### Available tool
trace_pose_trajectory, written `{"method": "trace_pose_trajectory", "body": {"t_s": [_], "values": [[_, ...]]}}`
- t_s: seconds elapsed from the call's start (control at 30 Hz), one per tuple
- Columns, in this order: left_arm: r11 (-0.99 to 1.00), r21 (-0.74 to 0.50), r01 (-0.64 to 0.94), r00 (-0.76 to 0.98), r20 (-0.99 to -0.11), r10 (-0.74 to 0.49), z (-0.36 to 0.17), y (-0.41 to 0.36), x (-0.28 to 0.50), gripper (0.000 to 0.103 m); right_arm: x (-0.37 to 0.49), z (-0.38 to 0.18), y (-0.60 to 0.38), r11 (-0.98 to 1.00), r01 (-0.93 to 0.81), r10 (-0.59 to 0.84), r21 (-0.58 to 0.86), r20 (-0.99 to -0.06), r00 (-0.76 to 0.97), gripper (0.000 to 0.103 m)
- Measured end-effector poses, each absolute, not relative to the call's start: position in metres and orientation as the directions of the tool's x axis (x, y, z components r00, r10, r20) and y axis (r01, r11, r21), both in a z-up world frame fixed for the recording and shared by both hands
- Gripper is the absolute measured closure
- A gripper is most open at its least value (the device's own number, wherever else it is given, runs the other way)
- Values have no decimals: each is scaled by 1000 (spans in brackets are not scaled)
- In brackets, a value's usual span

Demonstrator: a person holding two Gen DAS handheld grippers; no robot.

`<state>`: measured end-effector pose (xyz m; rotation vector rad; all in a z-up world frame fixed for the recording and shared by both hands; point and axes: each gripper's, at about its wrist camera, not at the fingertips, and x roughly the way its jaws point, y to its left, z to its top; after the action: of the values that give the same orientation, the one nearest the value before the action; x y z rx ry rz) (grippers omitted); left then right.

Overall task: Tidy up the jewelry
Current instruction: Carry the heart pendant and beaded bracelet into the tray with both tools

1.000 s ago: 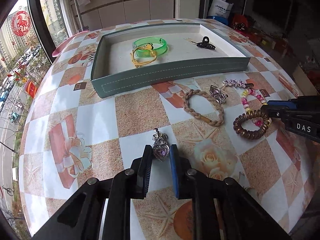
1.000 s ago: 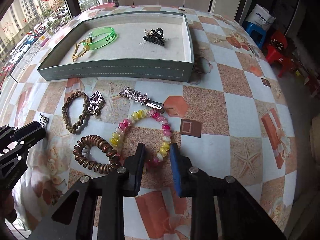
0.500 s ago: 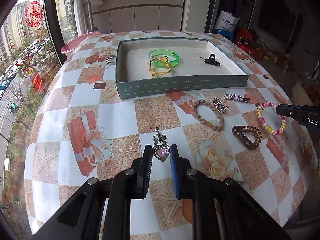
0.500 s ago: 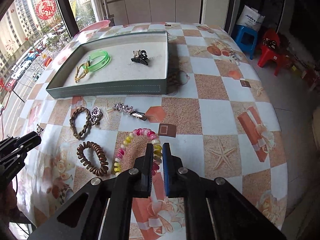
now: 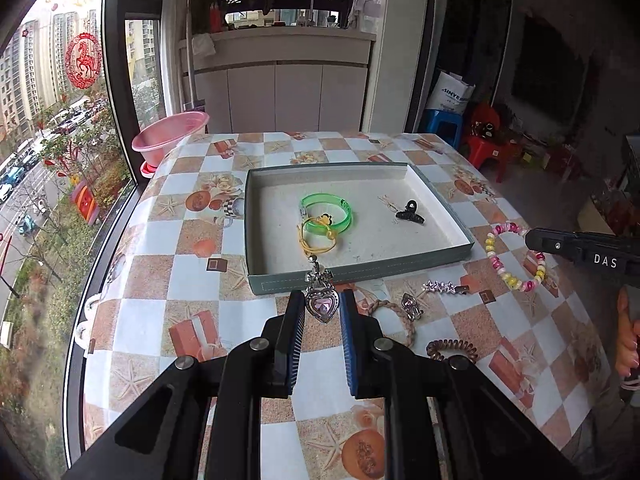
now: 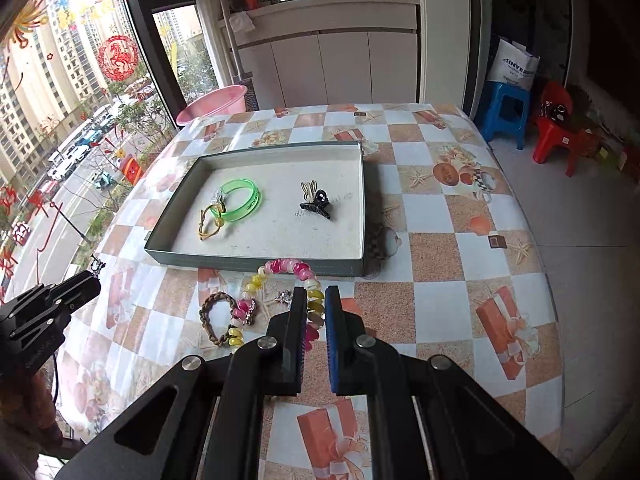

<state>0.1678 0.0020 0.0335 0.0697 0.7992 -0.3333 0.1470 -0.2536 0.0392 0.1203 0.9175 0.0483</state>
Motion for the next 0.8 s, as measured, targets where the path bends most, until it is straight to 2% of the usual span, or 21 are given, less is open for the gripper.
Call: {"method": "trace_pose_trajectory", "body": {"t_s": [0.17, 0.37, 0.53, 0.8], "values": [[945, -43, 323, 670, -696, -260, 50, -4, 190, 73, 171, 51, -239, 994, -32, 104, 107, -777, 621, 94], [946, -43, 323, 654, -712, -256, 49, -13, 228, 73, 208, 46, -233, 988, -38, 143, 151, -788, 599, 94], [946, -53, 319, 611, -752, -248, 27, -23, 262, 73, 241, 29, -237, 982, -13, 161, 187, -804, 572, 94], [942, -30, 335, 516, -830, -210, -29, -43, 295, 73, 279, -28, -249, 965, 40, 210, 259, -854, 477, 94]]}}
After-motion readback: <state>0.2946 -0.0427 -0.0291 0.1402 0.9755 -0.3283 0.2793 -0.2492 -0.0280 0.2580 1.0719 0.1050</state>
